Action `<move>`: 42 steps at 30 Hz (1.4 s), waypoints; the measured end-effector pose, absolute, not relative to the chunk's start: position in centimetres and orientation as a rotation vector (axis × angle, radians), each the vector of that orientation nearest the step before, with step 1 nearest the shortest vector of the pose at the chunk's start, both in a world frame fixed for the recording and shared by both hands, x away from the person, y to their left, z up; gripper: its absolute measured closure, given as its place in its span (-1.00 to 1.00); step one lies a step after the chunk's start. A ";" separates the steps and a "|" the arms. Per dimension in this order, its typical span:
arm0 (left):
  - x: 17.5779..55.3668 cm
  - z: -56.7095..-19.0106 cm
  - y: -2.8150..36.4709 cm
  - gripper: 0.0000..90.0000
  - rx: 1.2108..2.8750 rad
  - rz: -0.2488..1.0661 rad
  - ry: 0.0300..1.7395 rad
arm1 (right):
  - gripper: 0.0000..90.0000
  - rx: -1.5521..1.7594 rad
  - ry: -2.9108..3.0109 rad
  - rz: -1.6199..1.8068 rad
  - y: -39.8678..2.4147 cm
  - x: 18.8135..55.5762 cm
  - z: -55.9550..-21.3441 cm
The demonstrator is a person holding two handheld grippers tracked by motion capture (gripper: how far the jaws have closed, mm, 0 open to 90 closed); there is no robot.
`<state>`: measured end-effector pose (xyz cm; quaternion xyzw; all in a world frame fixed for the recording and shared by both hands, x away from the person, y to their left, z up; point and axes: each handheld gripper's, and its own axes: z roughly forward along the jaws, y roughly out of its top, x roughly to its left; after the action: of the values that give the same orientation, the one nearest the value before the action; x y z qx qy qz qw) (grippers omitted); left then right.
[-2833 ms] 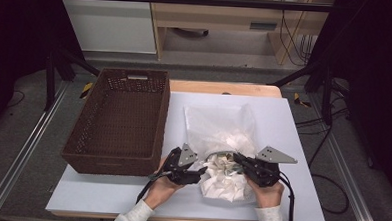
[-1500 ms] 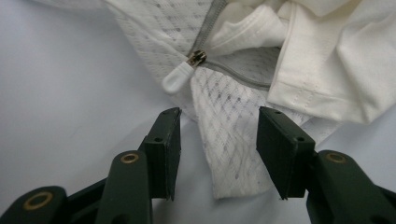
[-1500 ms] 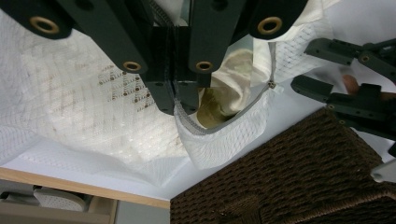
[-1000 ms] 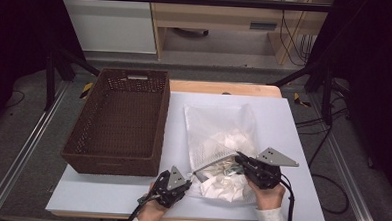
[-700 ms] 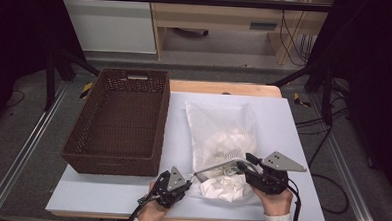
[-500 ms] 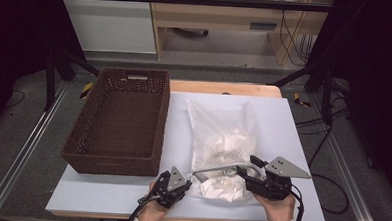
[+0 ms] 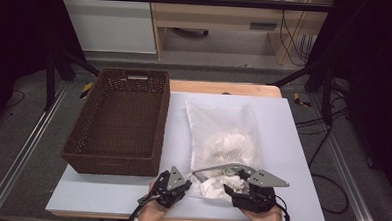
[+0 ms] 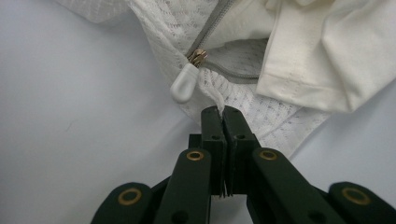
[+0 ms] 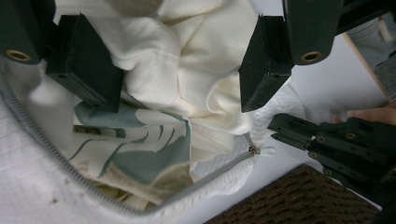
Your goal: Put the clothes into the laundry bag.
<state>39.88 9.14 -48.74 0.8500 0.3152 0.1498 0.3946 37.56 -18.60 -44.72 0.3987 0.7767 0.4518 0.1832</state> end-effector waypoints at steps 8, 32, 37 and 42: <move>39.9 -48.7 9.1 0.95 2.161 0.383 0.797 | 0.43 1.170 2.185 1.103 -16.9 39.4 -46.5; 39.7 -48.5 9.5 0.94 2.177 0.369 0.780 | -0.10 1.132 2.055 1.241 -17.6 40.7 -44.8; 39.7 -48.5 9.5 0.94 2.171 0.365 0.788 | -0.24 1.127 2.089 1.184 -17.6 39.1 -46.1; 39.7 -48.6 9.4 0.94 2.168 0.366 0.793 | 0.07 1.177 2.145 1.090 -16.6 40.4 -47.5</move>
<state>39.71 9.42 -48.56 0.8535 0.3121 0.1441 0.3915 40.39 -16.61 -47.47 0.4275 0.7796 0.3960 0.2295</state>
